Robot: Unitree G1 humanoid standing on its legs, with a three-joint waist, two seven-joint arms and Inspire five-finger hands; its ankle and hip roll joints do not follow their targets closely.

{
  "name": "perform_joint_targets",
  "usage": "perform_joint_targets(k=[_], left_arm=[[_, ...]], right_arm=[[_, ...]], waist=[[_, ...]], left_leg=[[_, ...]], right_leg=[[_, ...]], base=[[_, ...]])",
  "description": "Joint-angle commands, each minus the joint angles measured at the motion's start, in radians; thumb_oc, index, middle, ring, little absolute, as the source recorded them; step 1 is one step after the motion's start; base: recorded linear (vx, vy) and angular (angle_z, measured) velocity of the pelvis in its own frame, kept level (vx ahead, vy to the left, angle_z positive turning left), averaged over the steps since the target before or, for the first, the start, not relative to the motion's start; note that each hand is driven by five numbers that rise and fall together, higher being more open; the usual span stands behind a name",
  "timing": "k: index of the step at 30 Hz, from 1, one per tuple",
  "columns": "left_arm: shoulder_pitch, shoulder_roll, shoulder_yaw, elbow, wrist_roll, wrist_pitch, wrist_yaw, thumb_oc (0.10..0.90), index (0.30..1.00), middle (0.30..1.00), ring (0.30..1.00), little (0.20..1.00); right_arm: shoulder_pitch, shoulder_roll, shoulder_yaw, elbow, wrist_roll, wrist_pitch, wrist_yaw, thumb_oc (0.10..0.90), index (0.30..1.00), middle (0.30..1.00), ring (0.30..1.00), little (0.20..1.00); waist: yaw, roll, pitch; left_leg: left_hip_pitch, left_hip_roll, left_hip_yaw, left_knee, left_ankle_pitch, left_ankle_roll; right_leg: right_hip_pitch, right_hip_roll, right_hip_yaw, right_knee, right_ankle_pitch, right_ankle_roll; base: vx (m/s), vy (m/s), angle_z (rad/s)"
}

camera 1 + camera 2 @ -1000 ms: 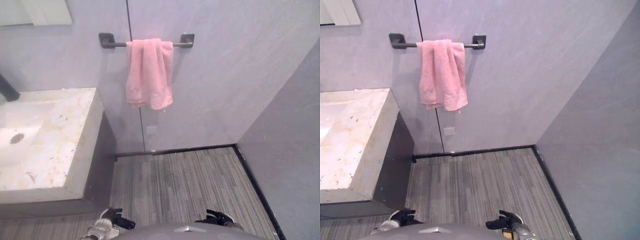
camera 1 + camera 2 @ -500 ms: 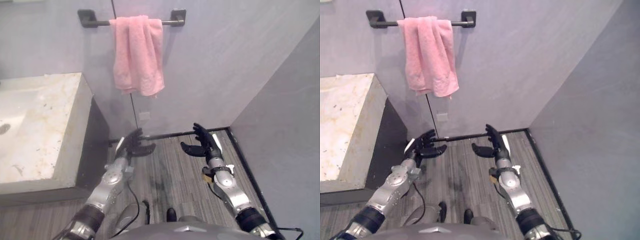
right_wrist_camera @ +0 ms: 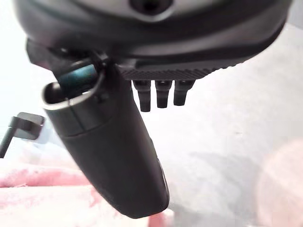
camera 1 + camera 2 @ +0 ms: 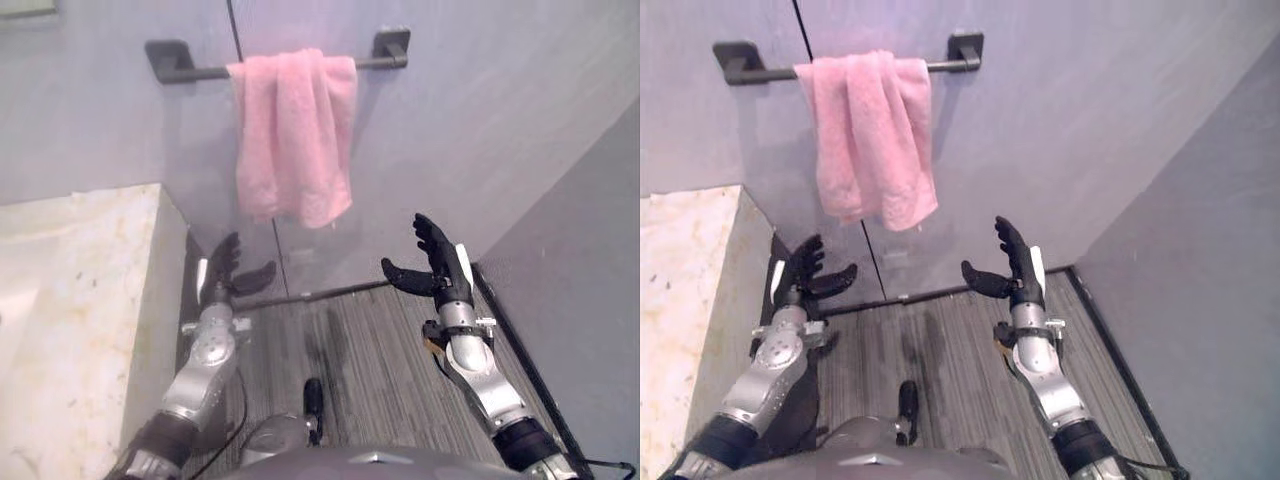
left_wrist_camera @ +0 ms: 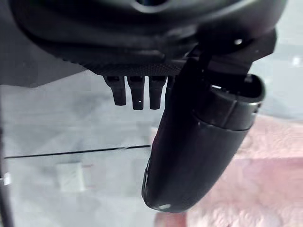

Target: Organize the bathroom.

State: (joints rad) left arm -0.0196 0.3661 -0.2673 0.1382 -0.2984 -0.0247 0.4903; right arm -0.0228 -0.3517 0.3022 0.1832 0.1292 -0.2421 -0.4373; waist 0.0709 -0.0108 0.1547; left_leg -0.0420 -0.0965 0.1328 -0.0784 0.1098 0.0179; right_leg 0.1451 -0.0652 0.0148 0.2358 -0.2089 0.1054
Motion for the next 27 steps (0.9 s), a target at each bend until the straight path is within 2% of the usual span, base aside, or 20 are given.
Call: perform_joint_targets(k=[1,2,5,6,7,8,10,12,13,14,15,16,18,19,27], left_arm=[[-0.06,0.033,-0.017,-0.054,0.098,-0.104,0.007,0.8,0.9,0.9,0.9,0.9],[-0.071,0.044,-0.021,-0.066,0.117,-0.095,0.01,0.8,0.9,0.9,0.9,0.9],[-0.08,0.048,-0.022,-0.069,0.125,-0.085,0.005,0.8,0.9,0.9,0.9,0.9],[-0.086,0.048,-0.02,-0.07,0.116,-0.085,0.004,0.8,0.9,0.9,0.9,0.9],[-0.098,0.046,-0.017,-0.078,0.115,-0.072,0.005,0.8,0.9,0.9,0.9,0.9],[-0.102,0.047,-0.015,-0.078,0.12,-0.074,0.007,0.8,0.9,0.9,0.9,0.9],[-0.103,0.043,-0.021,-0.073,0.124,-0.08,0.019,0.8,0.9,0.9,0.9,0.9],[-0.113,0.035,-0.031,-0.051,0.138,-0.091,0.05,0.8,0.9,0.9,0.9,0.9],[-0.114,0.035,-0.032,-0.049,0.14,-0.093,0.052,0.8,0.9,0.9,0.9,0.9],[-0.121,0.036,-0.036,-0.043,0.147,-0.097,0.067,0.8,0.9,0.9,0.9,0.9],[-0.122,0.037,-0.037,-0.042,0.147,-0.098,0.07,0.8,0.9,0.9,0.9,0.9],[-0.12,0.038,-0.033,-0.036,0.149,-0.104,0.072,0.8,0.9,0.9,0.9,0.9],[-0.119,0.037,-0.032,-0.031,0.145,-0.107,0.071,0.8,0.9,0.9,0.9,0.9],[-0.108,0.034,-0.024,-0.03,0.127,-0.113,0.058,0.8,0.9,0.9,0.9,0.9],[-0.081,0.036,-0.023,-0.025,0.139,-0.115,0.047,0.8,0.9,0.9,0.9,0.9]], right_arm=[[-0.098,0.008,-0.04,-0.081,-0.063,-0.149,-0.115,0.8,0.9,0.9,0.9,0.9],[-0.109,0.016,-0.049,-0.095,-0.077,-0.149,-0.152,0.8,0.9,0.9,0.9,0.9],[-0.117,0.022,-0.053,-0.095,-0.098,-0.162,-0.175,0.8,0.9,0.9,0.9,0.9],[-0.122,0.026,-0.054,-0.097,-0.111,-0.175,-0.181,0.8,0.9,0.9,0.9,0.9],[-0.126,0.027,-0.047,-0.12,-0.152,-0.183,-0.182,0.8,0.9,0.9,0.9,0.9],[-0.119,0.015,-0.044,-0.154,-0.163,-0.177,-0.175,0.8,0.9,0.9,0.9,0.9],[-0.107,-0.005,-0.039,-0.199,-0.169,-0.177,-0.157,0.8,0.9,0.9,0.9,0.9],[-0.123,-0.028,-0.022,-0.225,-0.155,-0.188,-0.111,0.8,0.9,0.9,0.9,0.9],[-0.125,-0.03,-0.021,-0.225,-0.153,-0.19,-0.107,0.8,0.9,0.9,0.9,0.9],[-0.147,-0.028,-0.015,-0.225,-0.145,-0.191,-0.083,0.8,0.9,0.9,0.9,0.9],[-0.152,-0.026,-0.013,-0.225,-0.141,-0.19,-0.075,0.8,0.9,0.9,0.9,0.9],[-0.178,-0.034,-0.007,-0.217,-0.094,-0.191,-0.019,0.8,0.9,0.9,0.9,0.9],[-0.19,-0.036,-0.004,-0.213,-0.085,-0.184,0.001,0.8,0.9,0.9,0.9,0.9],[-0.212,-0.048,-0.001,-0.215,-0.038,-0.17,0.05,0.8,0.9,0.9,0.9,0.9],[-0.262,-0.056,-0.017,-0.206,0.047,-0.148,0.101,0.8,0.9,0.9,0.9,0.9]], waist=[[-0.006,-0.019,-0.125],[-0.016,-0.006,-0.121],[-0.02,-0.002,-0.12],[-0.019,0.001,-0.12],[-0.013,0.004,-0.118],[-0.018,0.004,-0.114],[-0.033,0.005,-0.106],[-0.057,0.001,-0.094],[-0.058,0.0,-0.093],[-0.068,-0.006,-0.088],[-0.07,-0.006,-0.085],[-0.074,-0.011,-0.082],[-0.074,-0.014,-0.084],[-0.063,-0.022,-0.094],[-0.038,-0.031,-0.135]], left_leg=[[-0.067,-0.007,-0.046,-0.009,0.036,0.053],[-0.038,0.008,-0.062,-0.009,0.02,0.055],[-0.024,0.012,-0.077,-0.009,0.012,0.053],[-0.02,0.015,-0.085,-0.009,0.011,0.049],[-0.013,0.019,-0.099,-0.009,0.01,0.039],[-0.005,0.022,-0.108,-0.009,0.005,0.033],[0.014,0.028,-0.119,-0.009,-0.006,0.025],[0.034,0.037,-0.119,-0.009,-0.028,0.015],[0.035,0.038,-0.119,-0.009,-0.03,0.014],[0.051,0.035,-0.122,-0.009,-0.049,0.015],[0.055,0.035,-0.123,-0.009,-0.054,0.015],[0.066,0.036,-0.138,-0.009,-0.068,0.021],[0.069,0.034,-0.149,-0.009,-0.071,0.022],[0.069,0.04,-0.158,-0.009,-0.067,0.017],[0.071,0.064,-0.148,-0.009,-0.067,-0.002]], right_leg=[[-0.05,0.059,-0.105,0.069,0.32,0.01],[-0.125,0.055,-0.109,0.18,0.341,0.022],[-0.162,0.04,-0.117,0.182,0.326,0.017],[-0.165,0.02,-0.134,0.151,0.304,0.009],[-0.137,-0.008,-0.161,0.051,0.268,-0.004],[-0.137,-0.018,-0.154,-0.024,0.259,-0.011],[-0.138,-0.017,-0.144,-0.118,0.269,-0.015],[-0.169,-0.012,-0.114,-0.242,0.322,-0.01],[-0.169,-0.011,-0.112,-0.253,0.329,-0.01],[-0.203,-0.011,-0.102,-0.285,0.373,-0.003],[-0.212,-0.011,-0.099,-0.285,0.383,-0.002],[-0.222,-0.004,-0.075,-0.297,0.393,-0.006],[-0.215,0.002,-0.064,-0.31,0.392,-0.01],[-0.191,0.004,-0.074,-0.323,0.382,-0.013],[-0.127,0.021,-0.094,-0.323,0.325,-0.036]], base=[[0.13,0.062,0.04],[0.08,0.034,0.11],[0.07,0.005,0.13],[0.11,-0.06,0.16],[0.12,-0.094,0.16],[0.11,-0.101,0.14],[0.06,-0.096,0.08],[0.05,-0.123,0.15],[0.05,-0.119,0.26],[0.04,-0.079,0.19],[0.06,-0.144,0.19],[0.04,-0.101,0.26],[0.05,-0.119,0.41],[0.07,-0.145,0.31],[0.06,-0.083,0.1]])
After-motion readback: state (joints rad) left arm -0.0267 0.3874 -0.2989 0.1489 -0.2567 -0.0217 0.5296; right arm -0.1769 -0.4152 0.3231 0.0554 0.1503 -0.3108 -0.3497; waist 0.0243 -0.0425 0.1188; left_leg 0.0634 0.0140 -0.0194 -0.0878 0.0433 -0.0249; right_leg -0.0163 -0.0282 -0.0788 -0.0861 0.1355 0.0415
